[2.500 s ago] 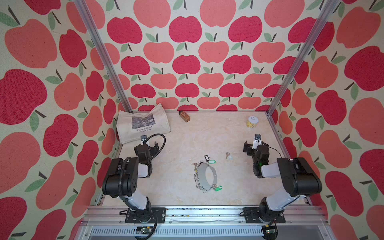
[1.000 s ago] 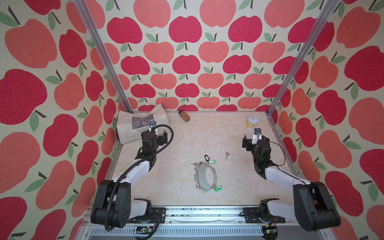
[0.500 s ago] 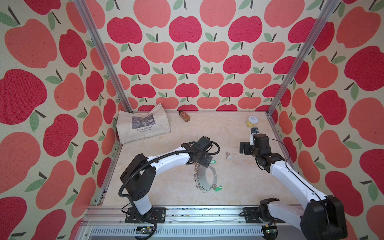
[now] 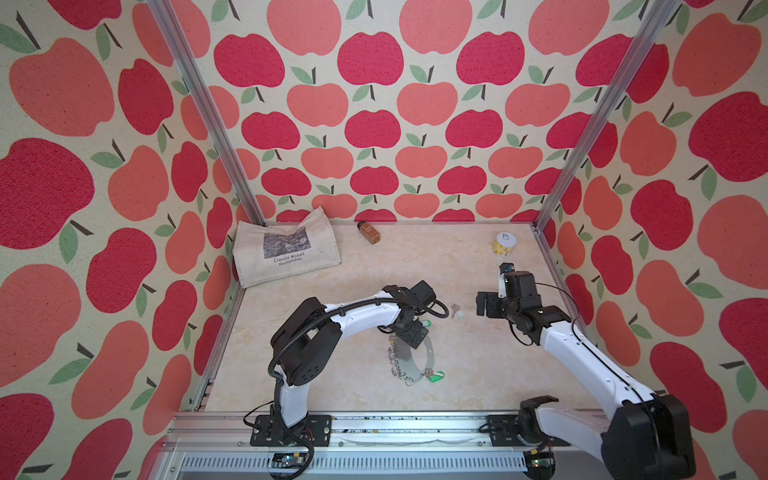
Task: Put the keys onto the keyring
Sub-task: 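Reach the left gripper to the metal keyring plate while the right gripper moves toward it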
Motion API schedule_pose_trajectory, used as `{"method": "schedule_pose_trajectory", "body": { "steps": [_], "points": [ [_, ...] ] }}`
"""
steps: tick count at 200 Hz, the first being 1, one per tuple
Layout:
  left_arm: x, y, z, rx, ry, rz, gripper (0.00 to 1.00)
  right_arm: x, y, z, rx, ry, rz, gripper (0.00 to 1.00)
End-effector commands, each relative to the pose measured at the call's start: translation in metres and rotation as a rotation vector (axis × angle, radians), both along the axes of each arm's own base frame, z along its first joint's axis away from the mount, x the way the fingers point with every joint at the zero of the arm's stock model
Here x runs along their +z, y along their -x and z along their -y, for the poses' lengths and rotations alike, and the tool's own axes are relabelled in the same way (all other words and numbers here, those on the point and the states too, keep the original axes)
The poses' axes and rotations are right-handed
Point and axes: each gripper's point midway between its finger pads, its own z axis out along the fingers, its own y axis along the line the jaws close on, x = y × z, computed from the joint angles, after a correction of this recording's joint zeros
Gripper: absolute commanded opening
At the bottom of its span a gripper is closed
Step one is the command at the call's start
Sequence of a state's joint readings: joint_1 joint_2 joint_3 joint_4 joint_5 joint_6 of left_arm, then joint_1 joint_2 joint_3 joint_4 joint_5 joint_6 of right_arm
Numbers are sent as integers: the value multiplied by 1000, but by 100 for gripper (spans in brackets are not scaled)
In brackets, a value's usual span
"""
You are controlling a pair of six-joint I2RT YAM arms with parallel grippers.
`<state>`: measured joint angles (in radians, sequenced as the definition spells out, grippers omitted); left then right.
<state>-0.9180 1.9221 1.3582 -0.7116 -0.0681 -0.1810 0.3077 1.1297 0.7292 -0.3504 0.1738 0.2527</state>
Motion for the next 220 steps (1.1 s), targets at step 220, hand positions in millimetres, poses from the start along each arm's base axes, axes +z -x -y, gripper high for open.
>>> {"method": "schedule_pose_trajectory", "body": {
  "steps": [220],
  "points": [
    [-19,6,-187,719,-234,-85,99,5,-6,-65,174,-62,-46,99]
  ]
}}
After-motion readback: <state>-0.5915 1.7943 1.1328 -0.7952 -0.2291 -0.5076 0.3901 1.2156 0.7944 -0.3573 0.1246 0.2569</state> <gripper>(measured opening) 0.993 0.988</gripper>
